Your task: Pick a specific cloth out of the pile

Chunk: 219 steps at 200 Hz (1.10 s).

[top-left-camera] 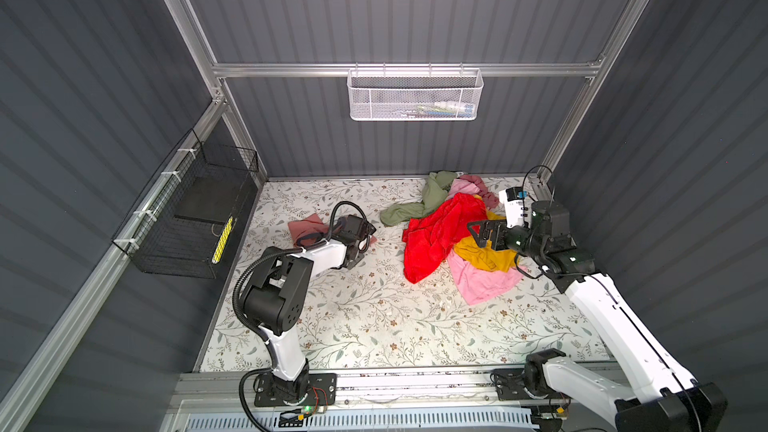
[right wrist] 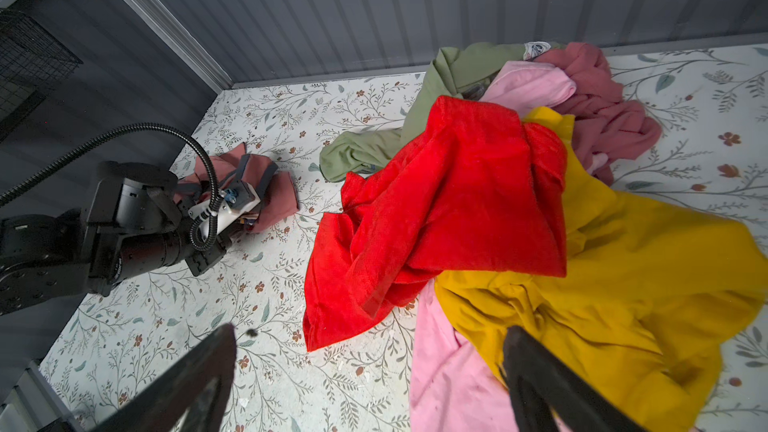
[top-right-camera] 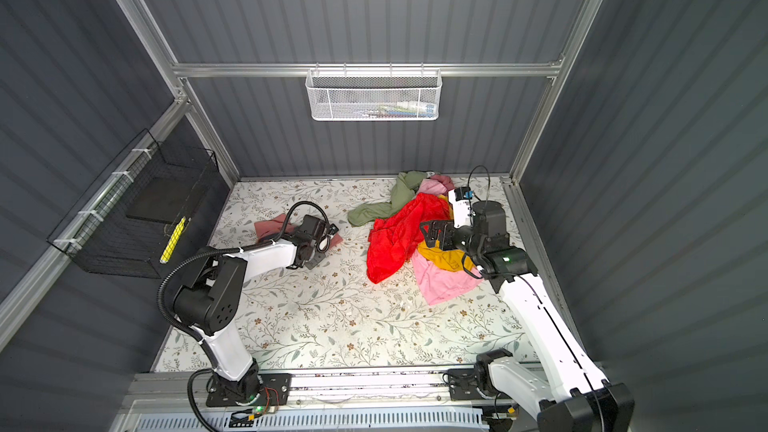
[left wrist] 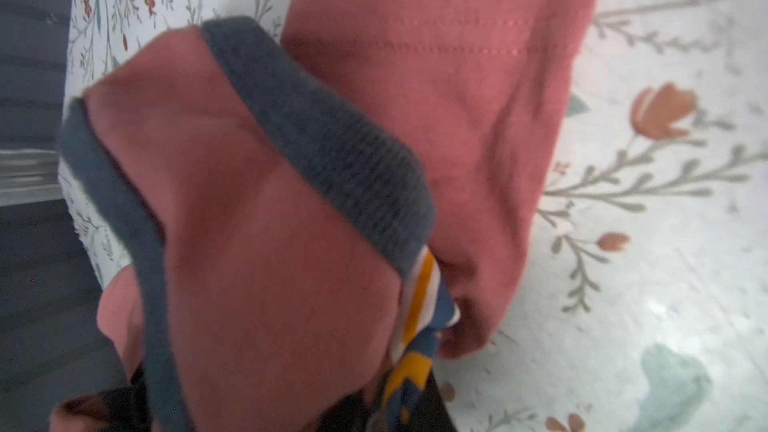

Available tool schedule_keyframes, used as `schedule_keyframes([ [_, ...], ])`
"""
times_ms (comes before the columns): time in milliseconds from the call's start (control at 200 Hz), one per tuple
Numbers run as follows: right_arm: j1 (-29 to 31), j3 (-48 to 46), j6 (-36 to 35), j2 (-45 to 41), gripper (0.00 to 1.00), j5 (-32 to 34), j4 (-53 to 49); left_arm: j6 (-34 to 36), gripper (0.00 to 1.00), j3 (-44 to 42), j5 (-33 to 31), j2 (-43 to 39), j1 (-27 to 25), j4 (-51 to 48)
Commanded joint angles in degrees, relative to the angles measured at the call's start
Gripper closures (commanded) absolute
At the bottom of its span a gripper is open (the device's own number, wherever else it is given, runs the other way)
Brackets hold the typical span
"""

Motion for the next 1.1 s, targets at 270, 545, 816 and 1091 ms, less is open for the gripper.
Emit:
schedule_keyframes([
  [270, 0.17, 0.44, -0.20, -0.73, 0.01, -0.32, -0.21, 3.76, 1.00, 3.62, 0.33, -2.25, 4.26, 7.72],
  [545, 0.22, 0.15, 0.48, -0.74, 0.01, -0.25, -0.21, 11.39, 1.00, 8.62, 0.33, 6.20, 7.13, 17.60],
  [816, 0.13, 0.24, -0.25, -1.24, 0.01, 1.51, -2.23, 12.47, 1.00, 13.90, -0.65, 15.06, 10.07, 19.54],
  [1091, 0.17, -0.11, -0.05, -0.71, 0.01, 1.44, -1.85, 10.46, 1.00, 11.12, 1.07, 11.32, 10.11, 18.23],
])
